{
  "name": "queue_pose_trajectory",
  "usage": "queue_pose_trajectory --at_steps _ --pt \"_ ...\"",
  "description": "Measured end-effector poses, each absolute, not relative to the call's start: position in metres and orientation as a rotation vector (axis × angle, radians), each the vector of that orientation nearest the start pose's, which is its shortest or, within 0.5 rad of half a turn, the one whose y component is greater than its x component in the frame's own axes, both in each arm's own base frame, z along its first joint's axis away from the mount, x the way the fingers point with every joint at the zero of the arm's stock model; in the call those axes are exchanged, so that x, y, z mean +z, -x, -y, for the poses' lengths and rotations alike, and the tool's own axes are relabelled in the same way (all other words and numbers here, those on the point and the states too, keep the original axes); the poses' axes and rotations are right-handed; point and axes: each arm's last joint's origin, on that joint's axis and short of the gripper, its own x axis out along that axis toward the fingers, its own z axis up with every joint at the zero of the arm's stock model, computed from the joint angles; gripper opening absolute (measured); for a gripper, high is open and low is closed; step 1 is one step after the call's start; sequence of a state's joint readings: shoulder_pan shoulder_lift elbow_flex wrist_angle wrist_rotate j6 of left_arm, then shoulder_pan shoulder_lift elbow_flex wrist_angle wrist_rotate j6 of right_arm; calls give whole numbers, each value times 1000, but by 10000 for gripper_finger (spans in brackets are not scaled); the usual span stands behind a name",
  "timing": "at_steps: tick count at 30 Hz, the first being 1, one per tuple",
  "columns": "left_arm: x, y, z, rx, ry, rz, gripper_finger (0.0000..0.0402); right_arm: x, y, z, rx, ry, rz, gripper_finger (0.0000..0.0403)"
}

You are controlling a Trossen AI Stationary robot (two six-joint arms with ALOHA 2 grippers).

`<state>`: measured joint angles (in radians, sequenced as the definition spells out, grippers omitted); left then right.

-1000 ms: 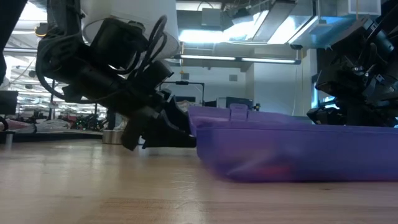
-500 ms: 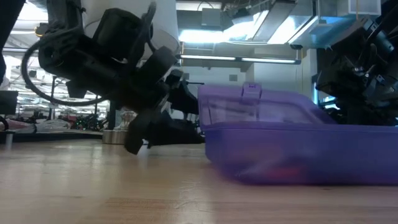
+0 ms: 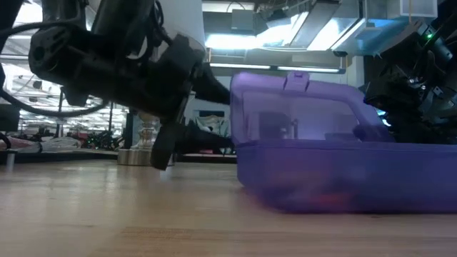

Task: Pick & place school supplies into a supply box
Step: Close the purple supply box

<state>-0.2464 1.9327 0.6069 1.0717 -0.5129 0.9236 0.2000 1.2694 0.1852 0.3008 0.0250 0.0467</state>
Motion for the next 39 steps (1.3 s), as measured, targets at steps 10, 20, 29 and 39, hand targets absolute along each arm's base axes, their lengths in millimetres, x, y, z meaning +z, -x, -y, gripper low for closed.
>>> queue_pose_trajectory --at_steps 10,20,29,39 --pt "108 -316 68 120 -998 -290 351 101 -175 -36 186 32 -766 154" --pt "108 -316 68 118 -998 -289 351 114 -185 -51 294 121 -714 154" --pt "108 -316 68 117 -998 -289 351 123 -191 -59 238 186 -808 154" --pt "108 -316 68 116 -998 -287 351 136 -194 -64 125 267 -915 154"
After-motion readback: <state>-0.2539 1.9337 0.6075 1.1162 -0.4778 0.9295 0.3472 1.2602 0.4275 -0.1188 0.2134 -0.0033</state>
